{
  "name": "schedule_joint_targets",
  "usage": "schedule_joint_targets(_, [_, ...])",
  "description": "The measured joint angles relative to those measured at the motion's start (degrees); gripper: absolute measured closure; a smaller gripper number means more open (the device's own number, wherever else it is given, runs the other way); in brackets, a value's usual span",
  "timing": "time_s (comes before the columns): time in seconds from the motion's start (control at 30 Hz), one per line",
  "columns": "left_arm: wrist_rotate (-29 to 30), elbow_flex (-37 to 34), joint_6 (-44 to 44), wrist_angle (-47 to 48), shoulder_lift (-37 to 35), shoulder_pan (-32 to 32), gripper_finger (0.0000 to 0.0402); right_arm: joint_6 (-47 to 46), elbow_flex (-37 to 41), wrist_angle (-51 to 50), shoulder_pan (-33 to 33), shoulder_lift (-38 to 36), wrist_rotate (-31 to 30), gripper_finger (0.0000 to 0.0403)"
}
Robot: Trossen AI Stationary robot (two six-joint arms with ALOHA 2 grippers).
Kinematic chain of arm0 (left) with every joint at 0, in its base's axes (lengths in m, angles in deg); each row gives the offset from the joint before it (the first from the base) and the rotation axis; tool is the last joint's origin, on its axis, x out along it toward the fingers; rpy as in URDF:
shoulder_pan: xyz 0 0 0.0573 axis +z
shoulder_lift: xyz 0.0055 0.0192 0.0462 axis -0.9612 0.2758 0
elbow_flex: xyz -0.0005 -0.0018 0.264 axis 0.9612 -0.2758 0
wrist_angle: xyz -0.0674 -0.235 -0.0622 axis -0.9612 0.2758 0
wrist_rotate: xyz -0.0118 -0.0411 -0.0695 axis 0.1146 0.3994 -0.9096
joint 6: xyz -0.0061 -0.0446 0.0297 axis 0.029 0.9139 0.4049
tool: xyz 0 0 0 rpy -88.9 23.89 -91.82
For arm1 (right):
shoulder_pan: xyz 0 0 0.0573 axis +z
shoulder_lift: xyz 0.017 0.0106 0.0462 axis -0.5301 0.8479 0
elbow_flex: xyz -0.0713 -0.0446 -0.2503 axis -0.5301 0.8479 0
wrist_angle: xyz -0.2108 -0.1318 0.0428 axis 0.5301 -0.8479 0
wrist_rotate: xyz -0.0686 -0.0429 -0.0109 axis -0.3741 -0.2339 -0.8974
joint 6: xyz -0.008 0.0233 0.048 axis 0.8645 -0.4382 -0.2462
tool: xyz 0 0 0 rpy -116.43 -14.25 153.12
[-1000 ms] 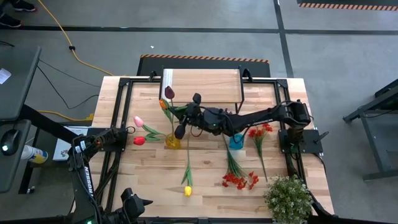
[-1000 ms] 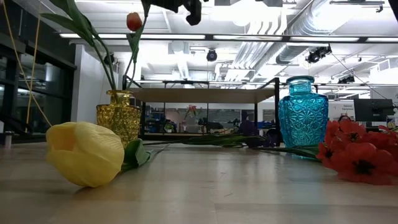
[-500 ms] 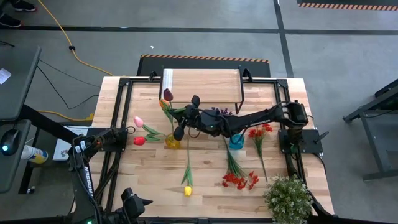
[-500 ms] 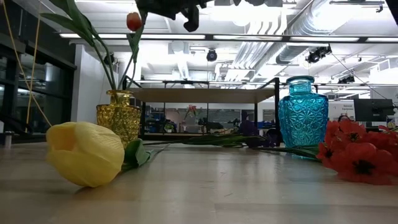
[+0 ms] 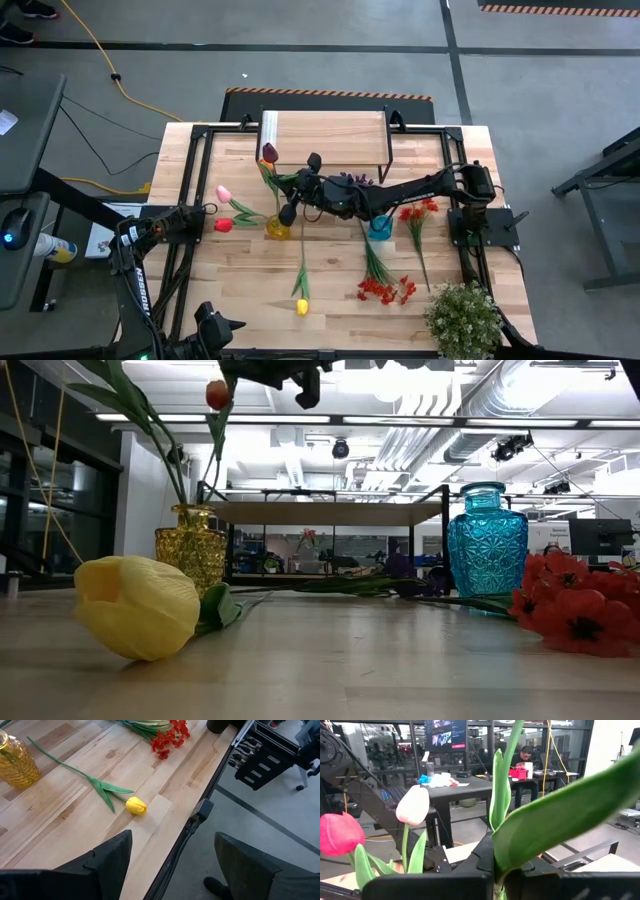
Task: Pick and place flowers into a vace then onto a shelf
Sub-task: Put the dark red tulip into the yellow vase
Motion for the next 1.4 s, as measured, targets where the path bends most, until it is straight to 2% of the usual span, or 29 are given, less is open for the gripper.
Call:
schedule_joint_targets(0.33, [0.0, 0.0, 0.0, 0.0, 0.0, 0.0, 0.0085, 0.0, 0.0, -0.2, -0.7, 0.0, 0.0, 0.0399])
schedule_joint_targets(0.57, [0.0, 0.0, 0.0, 0.0, 0.0, 0.0, 0.0085, -0.2, 0.0, -0.2, -1.2, 0.0, 0.0, 0.0390])
schedule_joint_targets(0.77, [0.0, 0.0, 0.0, 0.1, 0.0, 0.0, 0.0085, 1.0, 0.0, -0.1, -1.2, 0.0, 0.0, 0.0399])
schedule_joint_targets(0.93, [-0.1, 0.0, 0.0, 0.3, 0.0, 0.0, 0.0085, 0.8, 0.0, 0.0, -1.2, 0.1, 0.0, 0.0391])
schedule_joint_targets(1.23, [-0.3, 0.0, -0.1, 0.3, 0.0, 0.0, 0.0085, 0.7, 0.0, 3.1, -0.9, 4.1, 0.4, 0.0399])
schedule_joint_targets(1.4, [-0.4, 0.0, -0.1, 0.2, 0.0, 0.0, 0.0085, -0.4, 0.0, 3.4, -0.7, 5.2, 0.2, 0.0390])
